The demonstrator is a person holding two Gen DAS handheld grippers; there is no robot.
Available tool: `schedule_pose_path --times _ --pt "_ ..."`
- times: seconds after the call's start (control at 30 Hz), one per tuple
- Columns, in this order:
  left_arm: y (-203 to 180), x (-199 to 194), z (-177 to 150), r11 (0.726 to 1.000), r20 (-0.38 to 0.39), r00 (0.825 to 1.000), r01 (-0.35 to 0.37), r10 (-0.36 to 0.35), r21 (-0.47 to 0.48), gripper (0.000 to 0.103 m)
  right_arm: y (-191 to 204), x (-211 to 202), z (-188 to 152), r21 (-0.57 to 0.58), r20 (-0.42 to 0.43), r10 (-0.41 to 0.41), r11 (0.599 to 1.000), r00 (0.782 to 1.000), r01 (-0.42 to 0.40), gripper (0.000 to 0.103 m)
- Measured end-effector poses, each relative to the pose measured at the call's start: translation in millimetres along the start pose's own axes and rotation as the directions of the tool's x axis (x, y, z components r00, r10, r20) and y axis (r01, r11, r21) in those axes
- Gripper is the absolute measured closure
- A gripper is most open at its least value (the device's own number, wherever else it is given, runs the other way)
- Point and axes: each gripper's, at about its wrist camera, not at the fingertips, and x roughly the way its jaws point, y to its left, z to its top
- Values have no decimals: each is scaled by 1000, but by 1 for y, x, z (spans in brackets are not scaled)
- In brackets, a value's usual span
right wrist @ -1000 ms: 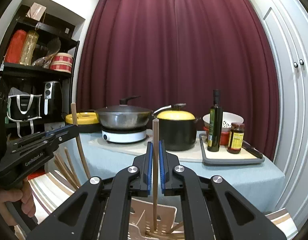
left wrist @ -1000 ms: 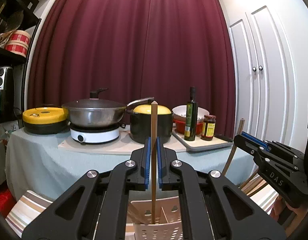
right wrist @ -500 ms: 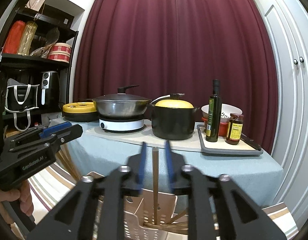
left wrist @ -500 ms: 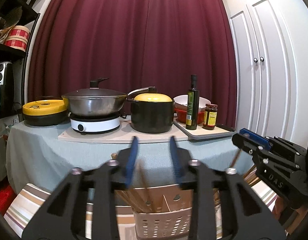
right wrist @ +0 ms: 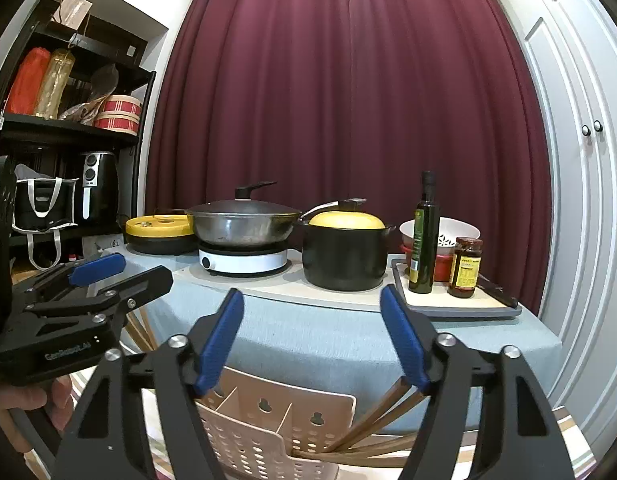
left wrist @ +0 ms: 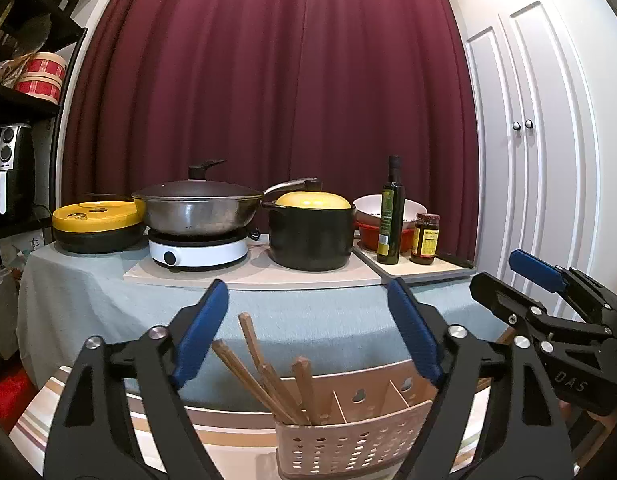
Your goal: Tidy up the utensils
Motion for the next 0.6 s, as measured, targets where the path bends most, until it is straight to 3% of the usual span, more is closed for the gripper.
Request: schedule_pose_path --times 0.23,0.6 --pt "3 -14 7 1000 12 1000 -22 22 13 13 1 -10 8 13 4 -8 1000 1000 8 21" --pt "-4 -72 2 998 -17 998 -54 54 33 11 9 -60 0 44 -56 -35 998 998 38 18"
